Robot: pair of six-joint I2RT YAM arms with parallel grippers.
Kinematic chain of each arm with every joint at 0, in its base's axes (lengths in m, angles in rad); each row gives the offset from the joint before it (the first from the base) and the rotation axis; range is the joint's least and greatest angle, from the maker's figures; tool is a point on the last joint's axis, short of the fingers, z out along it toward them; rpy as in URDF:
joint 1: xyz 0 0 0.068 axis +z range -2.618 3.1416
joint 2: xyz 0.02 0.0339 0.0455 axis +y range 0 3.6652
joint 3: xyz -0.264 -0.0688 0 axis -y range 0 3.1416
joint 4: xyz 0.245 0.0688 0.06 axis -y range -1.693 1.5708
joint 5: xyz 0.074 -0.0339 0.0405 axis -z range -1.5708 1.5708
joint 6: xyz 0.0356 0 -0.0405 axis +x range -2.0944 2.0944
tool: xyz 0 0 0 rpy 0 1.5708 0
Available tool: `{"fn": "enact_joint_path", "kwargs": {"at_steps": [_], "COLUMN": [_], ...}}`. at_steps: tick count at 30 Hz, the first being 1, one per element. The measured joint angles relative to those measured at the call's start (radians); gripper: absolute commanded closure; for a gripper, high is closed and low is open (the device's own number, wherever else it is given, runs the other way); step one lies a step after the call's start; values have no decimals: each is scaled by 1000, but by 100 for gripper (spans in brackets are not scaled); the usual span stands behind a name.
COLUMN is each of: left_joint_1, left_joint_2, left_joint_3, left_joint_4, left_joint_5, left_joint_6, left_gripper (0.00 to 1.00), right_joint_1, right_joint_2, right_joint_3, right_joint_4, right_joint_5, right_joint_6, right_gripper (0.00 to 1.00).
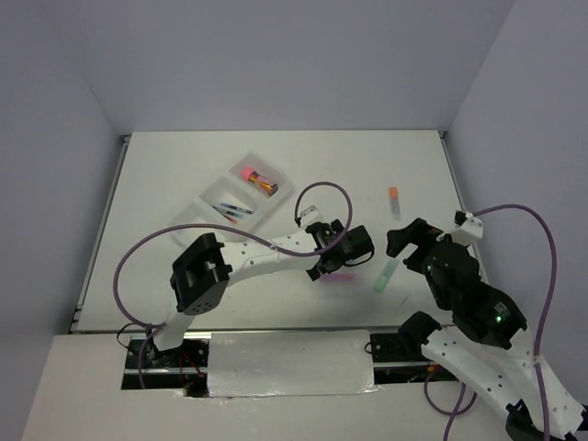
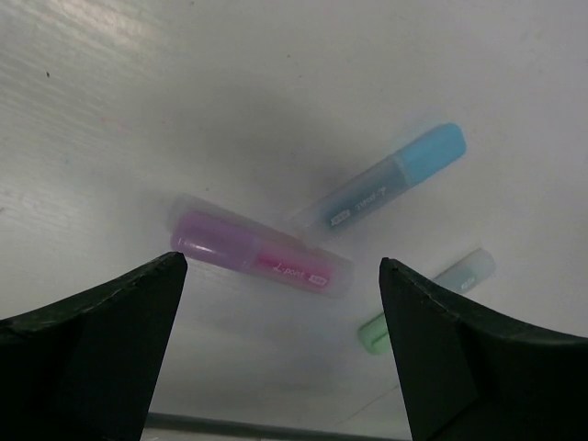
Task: Sort the stationery into containers
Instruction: Pick up the pen from the center of the board.
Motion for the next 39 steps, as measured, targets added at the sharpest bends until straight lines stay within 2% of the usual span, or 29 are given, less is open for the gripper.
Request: {"fn": "enact_joint_path", "kwargs": {"at_steps": [7,13,15,17,18,23,24,26,36,39], "left_joint_1": [17,30,30,30,30,31,31,34,39,39], "left_joint_2": [83,142,145,146,146,115,109,96,52,35], "left_joint_3": [-28,-12,-3,-8,-14,-71,-83,-108,-187,-211], "left_joint_4": [-14,-20,-13,-4,3,55,66,88,197,230], "left_joint_5": [74,109,124,138,146,169,171,181,215,217], "left_joint_6": [-129,-144,-144,-142,-140,-140,-140,-141,-131,-124], "left_gripper": [4,8,15,25,34,35,38,50,37,25], "right_joint_1": [0,0,0,0,0,0,0,0,0,0], "right_joint_2": [-103,-113,-114,-116,-118,-121,-121,-121,-108,-72], "right_joint_3": [5,5,5,5,5,5,5,5,-23,-43], "right_joint_4": [-63,-74,-74,-74,-74,-74,-73,-73,-50,-34], "right_joint_5": [-20,-42,-47,-51,-54,-65,-68,-73,-116,-131], "right_joint_6": [-17,-36,-38,-38,-39,-39,-39,-37,-48,-47], "right_gripper": [2,2,2,2,2,2,2,2,2,1]}}
